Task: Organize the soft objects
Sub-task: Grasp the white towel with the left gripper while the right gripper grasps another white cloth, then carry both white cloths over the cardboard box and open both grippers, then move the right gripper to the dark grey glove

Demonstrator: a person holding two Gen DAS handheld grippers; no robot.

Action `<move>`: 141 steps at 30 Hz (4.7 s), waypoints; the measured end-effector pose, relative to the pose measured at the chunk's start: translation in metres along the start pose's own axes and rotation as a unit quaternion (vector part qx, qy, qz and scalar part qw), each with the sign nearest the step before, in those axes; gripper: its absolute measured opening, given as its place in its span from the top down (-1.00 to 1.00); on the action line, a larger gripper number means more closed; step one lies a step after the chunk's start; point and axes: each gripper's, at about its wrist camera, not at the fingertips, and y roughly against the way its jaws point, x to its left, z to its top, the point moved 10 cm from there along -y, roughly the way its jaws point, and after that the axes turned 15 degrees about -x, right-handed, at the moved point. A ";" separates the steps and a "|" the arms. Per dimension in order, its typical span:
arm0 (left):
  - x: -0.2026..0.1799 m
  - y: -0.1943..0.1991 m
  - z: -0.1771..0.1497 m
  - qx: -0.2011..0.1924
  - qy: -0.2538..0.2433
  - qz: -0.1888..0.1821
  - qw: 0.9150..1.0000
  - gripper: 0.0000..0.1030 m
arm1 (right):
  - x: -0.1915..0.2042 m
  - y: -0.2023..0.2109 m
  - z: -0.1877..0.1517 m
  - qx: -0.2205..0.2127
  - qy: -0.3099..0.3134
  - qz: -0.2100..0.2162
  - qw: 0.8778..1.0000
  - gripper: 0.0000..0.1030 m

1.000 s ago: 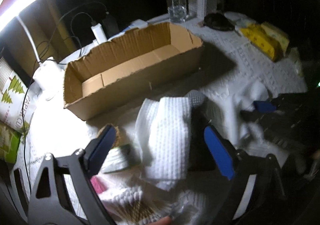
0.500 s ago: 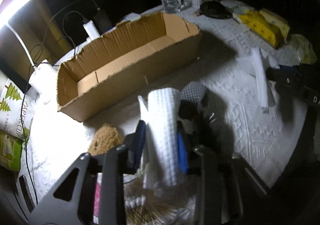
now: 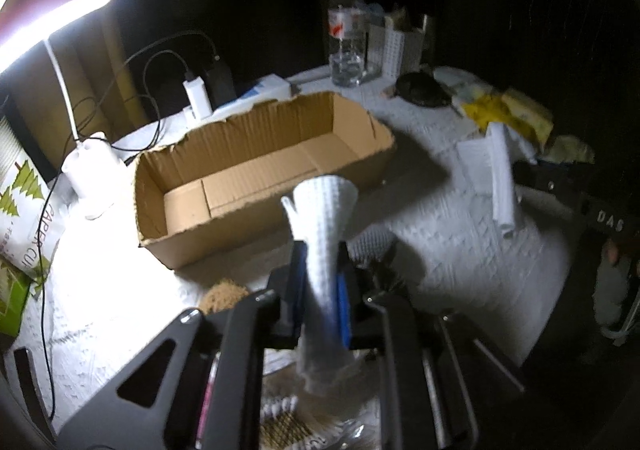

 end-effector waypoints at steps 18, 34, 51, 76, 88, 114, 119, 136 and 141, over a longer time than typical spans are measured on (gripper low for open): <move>0.028 0.009 0.071 -0.085 0.082 -0.057 0.991 0.74 | 0.036 -0.021 0.049 -0.028 0.033 0.035 0.998 0.75; 0.054 -0.012 0.090 -0.104 0.110 -0.055 0.987 0.74 | 0.075 -0.068 0.084 -0.021 0.019 0.104 0.994 0.75; 0.060 -0.068 0.069 -0.052 0.143 -0.046 0.987 0.74 | 0.053 -0.145 0.046 0.049 -0.061 0.111 0.991 0.75; 0.011 -0.151 0.037 0.065 0.138 -0.030 0.988 0.65 | 0.000 -0.162 0.010 0.063 -0.003 0.031 0.998 0.23; 0.011 -0.152 0.028 0.098 0.142 -0.026 0.985 0.51 | 0.011 -0.126 0.026 0.049 -0.014 0.068 0.996 -0.03; 0.025 -0.109 0.042 0.064 0.157 -0.027 0.985 -0.73 | 0.002 -0.112 0.017 0.051 -0.028 0.038 0.998 -0.03; 0.027 -0.104 0.046 0.057 0.154 -0.022 0.986 -0.73 | -0.003 -0.113 0.017 0.050 -0.033 0.038 0.997 -0.04; 0.060 -0.052 0.057 0.010 0.146 0.010 0.989 -0.73 | 0.016 -0.097 0.023 0.040 -0.024 0.048 0.998 -0.04; 0.066 -0.035 0.054 0.000 0.146 0.013 0.989 -0.73 | 0.030 -0.086 0.025 0.041 -0.016 0.059 0.997 -0.04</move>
